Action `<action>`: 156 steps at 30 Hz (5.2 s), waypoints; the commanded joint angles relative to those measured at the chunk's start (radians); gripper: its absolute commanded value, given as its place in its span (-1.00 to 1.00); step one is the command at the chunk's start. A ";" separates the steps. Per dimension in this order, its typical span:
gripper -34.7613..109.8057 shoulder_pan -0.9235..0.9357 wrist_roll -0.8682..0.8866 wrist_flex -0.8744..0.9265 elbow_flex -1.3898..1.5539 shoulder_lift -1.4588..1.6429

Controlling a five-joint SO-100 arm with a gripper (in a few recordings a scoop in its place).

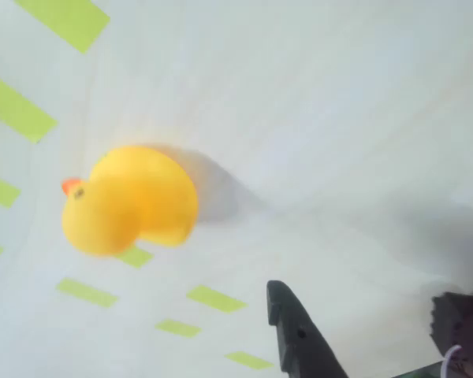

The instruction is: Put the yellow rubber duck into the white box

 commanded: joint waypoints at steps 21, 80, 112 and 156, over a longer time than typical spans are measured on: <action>-0.52 -0.091 0.094 -0.061 -0.420 -0.437; -0.52 1.195 0.172 -0.652 -0.169 -0.084; -0.35 1.132 0.216 -0.684 -0.140 0.003; -0.52 0.273 0.807 -0.373 1.313 1.717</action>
